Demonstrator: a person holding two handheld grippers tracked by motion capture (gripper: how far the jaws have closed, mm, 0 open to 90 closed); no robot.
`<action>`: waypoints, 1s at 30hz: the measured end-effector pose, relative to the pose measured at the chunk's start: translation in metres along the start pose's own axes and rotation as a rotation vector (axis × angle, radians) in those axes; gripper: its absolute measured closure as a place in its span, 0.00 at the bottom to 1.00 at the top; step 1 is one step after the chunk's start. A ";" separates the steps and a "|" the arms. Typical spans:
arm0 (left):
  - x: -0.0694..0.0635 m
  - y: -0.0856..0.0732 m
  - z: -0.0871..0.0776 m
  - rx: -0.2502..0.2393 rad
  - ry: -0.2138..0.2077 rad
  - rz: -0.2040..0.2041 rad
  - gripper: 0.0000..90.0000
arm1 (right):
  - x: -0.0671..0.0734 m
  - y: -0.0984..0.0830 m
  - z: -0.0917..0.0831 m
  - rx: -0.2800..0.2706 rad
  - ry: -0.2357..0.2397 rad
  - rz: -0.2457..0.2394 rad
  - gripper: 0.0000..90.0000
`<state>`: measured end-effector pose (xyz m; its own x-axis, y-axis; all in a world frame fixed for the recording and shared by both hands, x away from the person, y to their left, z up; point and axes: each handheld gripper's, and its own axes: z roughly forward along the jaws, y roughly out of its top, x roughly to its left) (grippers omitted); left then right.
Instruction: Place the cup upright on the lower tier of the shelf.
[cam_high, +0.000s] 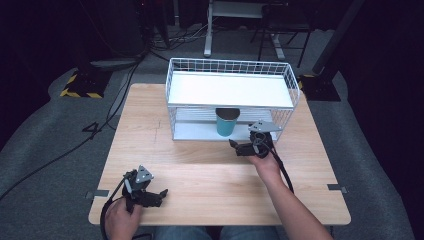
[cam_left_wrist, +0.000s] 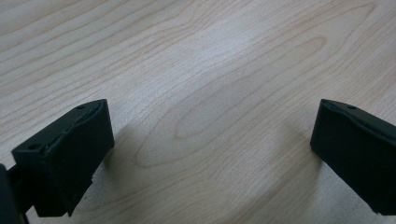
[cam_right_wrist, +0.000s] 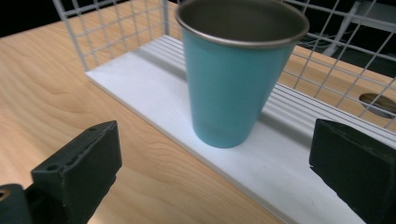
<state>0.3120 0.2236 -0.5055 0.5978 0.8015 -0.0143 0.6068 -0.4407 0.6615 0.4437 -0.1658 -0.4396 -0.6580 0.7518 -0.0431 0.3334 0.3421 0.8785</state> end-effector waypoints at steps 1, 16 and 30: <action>0.000 0.000 0.000 0.000 0.000 0.000 0.00 | 0.003 0.002 -0.011 -0.010 0.026 -0.007 0.03; 0.000 0.000 0.000 0.000 0.001 -0.003 0.00 | 0.007 -0.005 -0.078 -0.044 0.120 -0.023 0.04; 0.000 0.001 0.001 0.002 -0.001 -0.003 0.00 | -0.003 -0.030 -0.129 -0.032 0.111 -0.023 0.15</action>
<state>0.3128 0.2225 -0.5056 0.5966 0.8024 -0.0173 0.6095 -0.4389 0.6602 0.3488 -0.2513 -0.4041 -0.7367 0.6761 -0.0117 0.2970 0.3390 0.8927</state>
